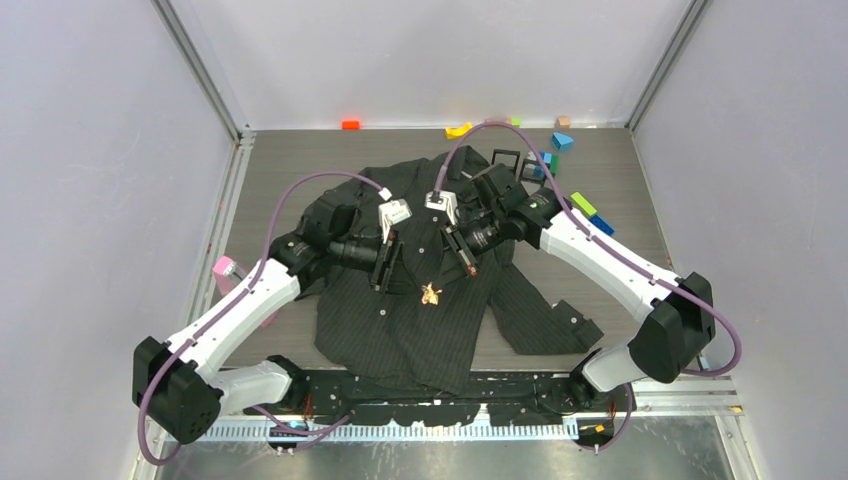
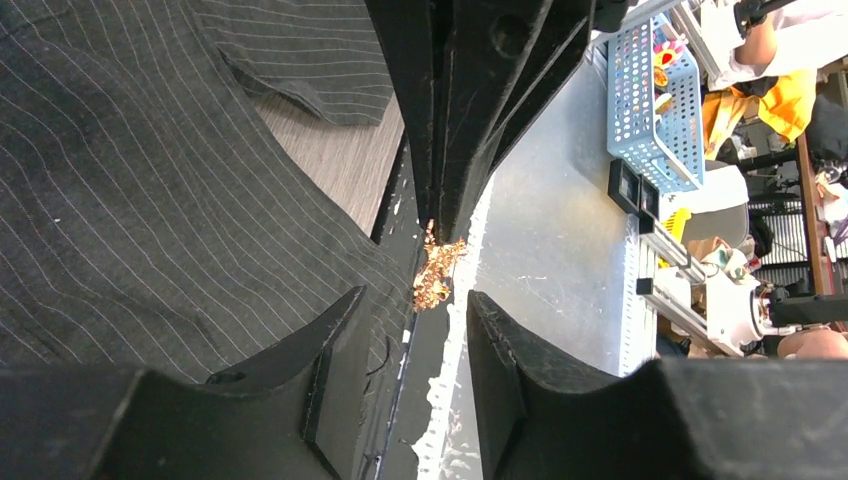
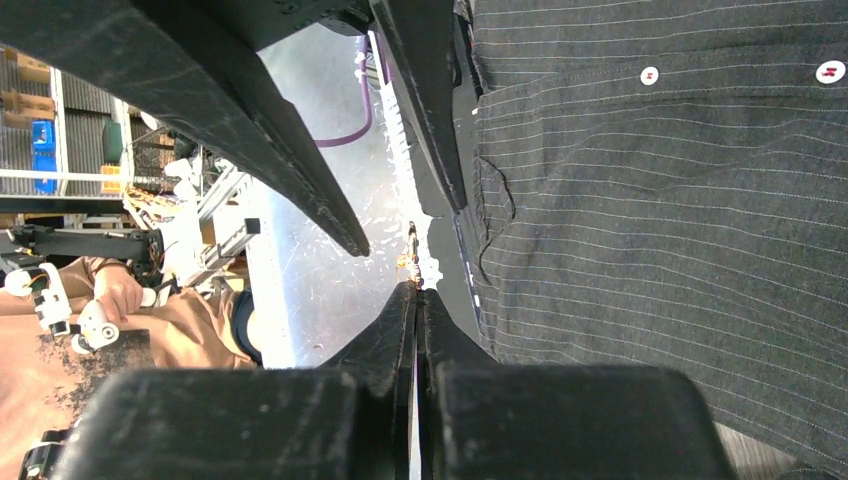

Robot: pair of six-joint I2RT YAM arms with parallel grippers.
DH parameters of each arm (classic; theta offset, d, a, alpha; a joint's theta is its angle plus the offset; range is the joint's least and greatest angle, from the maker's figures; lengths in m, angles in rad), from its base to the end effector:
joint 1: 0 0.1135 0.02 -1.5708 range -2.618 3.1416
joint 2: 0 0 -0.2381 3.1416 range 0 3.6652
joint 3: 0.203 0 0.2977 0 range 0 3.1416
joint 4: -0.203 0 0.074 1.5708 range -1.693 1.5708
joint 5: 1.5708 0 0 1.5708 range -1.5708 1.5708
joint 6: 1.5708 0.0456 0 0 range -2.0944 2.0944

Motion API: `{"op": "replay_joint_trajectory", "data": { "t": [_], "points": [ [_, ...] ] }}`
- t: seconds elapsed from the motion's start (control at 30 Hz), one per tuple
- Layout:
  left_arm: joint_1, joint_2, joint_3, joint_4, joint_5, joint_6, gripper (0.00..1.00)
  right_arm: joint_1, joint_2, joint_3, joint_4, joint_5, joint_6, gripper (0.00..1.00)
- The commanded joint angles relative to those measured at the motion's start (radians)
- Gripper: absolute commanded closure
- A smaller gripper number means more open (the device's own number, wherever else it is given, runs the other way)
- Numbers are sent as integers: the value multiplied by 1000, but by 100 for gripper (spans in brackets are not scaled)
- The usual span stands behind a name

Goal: Pin the brooch onto the clothing

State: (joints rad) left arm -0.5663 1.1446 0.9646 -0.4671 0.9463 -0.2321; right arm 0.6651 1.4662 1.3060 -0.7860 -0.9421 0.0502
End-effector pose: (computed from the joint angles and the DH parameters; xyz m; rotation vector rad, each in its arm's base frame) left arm 0.2329 -0.1919 0.2765 0.9268 2.0944 -1.4762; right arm 0.2538 0.2460 0.2813 -1.1479 2.2575 1.4747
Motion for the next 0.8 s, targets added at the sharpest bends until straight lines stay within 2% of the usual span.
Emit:
{"op": "replay_joint_trajectory", "data": {
  "t": [0.0,0.2,0.3,0.43,0.5,0.53,0.7,0.77],
  "points": [
    [-15,7,-22,86,23,-28,59,9,-1,52,1,-53,-18,99],
    [-38,12,-38,151,35,-72,73,16,3,58,-4,-45,-23,99],
    [-44,13,-50,170,48,-82,99,16,1,59,3,-22,-21,99],
    [-44,2,-69,180,42,-83,100,16,-10,61,12,34,-11,99],
    [-45,0,-75,193,29,-93,100,15,-32,62,30,77,4,92],
    [-45,1,-72,196,21,-98,100,15,-42,54,44,94,22,81],
    [-36,22,-29,136,-96,-61,100,-1,-161,-9,201,362,83,55],
    [-11,39,-9,112,-144,-61,100,-20,-211,-38,255,424,100,45]
  ]
}}
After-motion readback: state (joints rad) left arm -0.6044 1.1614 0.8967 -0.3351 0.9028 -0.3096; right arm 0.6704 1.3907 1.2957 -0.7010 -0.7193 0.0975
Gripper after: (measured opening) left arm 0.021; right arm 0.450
